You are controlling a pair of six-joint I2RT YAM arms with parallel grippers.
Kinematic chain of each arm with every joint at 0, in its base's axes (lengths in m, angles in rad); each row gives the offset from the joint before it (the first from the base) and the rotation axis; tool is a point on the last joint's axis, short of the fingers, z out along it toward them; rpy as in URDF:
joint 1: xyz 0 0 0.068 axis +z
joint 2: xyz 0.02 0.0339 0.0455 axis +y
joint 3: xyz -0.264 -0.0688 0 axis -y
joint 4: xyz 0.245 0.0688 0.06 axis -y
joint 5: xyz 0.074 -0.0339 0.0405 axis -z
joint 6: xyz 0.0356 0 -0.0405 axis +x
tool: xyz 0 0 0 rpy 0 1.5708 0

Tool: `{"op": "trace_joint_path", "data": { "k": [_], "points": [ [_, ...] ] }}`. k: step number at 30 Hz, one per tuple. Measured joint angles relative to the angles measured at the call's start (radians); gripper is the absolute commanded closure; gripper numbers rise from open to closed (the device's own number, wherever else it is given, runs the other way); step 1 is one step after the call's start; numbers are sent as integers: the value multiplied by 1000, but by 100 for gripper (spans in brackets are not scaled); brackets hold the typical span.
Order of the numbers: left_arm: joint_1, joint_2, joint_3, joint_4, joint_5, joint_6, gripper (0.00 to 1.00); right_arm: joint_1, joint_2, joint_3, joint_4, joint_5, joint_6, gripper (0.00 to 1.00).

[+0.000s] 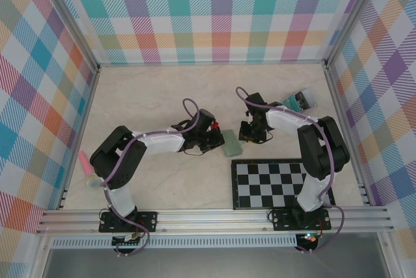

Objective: Take the credit cards out of the card holder

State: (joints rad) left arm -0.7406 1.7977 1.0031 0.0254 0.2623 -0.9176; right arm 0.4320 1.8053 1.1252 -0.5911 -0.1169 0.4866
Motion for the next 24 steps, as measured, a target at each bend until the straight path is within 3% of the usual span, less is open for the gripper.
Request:
{"op": "trace_joint_path", "data": {
  "k": [4, 6, 12, 18, 24],
  "points": [
    [0, 0, 0, -1, 2, 0, 96, 0, 19, 5, 3, -19, -8, 83],
    [0, 0, 2, -12, 2, 3, 76, 0, 19, 7, 7, -23, -10, 90],
    [0, -4, 58, -174, -49, 36, 39, 0, -17, 9, -2, 16, -32, 97],
    [8, -90, 96, -346, -150, 85, 22, 0, -163, 14, -32, 53, -58, 98],
    [52, -196, 103, -445, -235, 110, 6, 6, -212, 35, -35, 0, -62, 98]
  ]
}}
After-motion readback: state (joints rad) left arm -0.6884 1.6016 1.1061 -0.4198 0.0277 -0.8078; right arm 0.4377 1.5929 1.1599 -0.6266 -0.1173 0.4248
